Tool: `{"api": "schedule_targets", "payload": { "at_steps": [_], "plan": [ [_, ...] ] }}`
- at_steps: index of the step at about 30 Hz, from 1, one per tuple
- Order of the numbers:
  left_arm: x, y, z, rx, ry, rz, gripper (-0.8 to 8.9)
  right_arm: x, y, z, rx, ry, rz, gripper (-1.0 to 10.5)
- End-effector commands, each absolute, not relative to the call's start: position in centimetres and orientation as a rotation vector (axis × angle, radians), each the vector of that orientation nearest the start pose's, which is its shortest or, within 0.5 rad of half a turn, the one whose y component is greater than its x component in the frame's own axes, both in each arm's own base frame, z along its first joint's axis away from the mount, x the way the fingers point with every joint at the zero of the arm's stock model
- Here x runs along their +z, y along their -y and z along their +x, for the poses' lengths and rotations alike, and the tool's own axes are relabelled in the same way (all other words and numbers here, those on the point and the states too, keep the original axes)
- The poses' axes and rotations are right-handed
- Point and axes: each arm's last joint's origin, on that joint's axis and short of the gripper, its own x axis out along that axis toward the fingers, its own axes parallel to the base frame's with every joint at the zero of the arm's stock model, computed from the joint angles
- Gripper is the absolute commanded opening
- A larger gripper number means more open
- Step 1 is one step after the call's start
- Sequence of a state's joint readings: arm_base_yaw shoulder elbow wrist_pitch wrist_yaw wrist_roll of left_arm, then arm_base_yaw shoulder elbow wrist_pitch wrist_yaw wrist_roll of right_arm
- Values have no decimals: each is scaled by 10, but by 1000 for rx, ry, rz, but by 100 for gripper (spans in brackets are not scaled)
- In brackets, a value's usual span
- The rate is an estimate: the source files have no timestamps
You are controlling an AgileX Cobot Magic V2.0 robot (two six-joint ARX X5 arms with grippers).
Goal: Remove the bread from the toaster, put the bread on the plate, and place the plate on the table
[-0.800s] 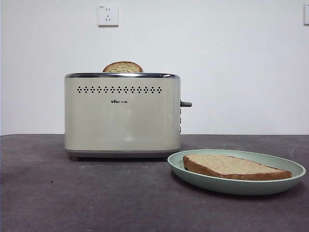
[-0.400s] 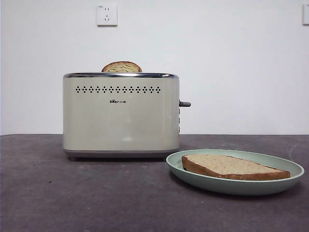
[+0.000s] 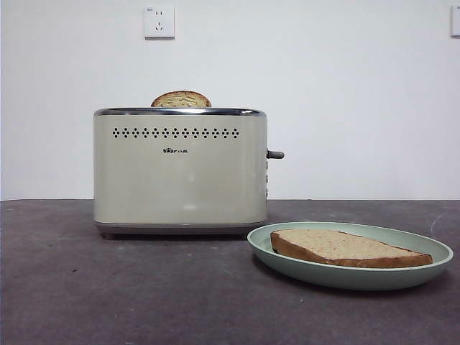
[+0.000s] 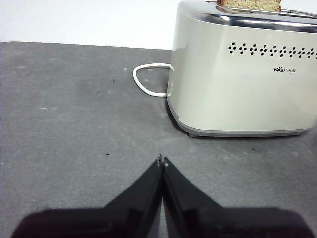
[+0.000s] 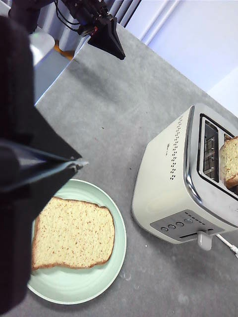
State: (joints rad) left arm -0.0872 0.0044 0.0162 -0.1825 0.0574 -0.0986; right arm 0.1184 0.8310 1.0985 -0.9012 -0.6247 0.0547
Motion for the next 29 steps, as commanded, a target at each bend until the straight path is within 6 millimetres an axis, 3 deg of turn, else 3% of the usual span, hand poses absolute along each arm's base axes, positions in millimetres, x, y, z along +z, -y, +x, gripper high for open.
{"api": "schedule_targets", "payload": {
  "at_steps": [1, 24, 29],
  "plan": [
    [147, 10, 96, -128, -185, -95, -4, 367, -33, 133, 702, -642, 204, 1],
    [147, 10, 96, -128, -185, -95, -4, 369, -33, 134, 701, -628, 205, 1],
    [147, 10, 96, -128, -185, -95, -4, 363, -33, 146, 695, -617, 88, 1]
  ]
}}
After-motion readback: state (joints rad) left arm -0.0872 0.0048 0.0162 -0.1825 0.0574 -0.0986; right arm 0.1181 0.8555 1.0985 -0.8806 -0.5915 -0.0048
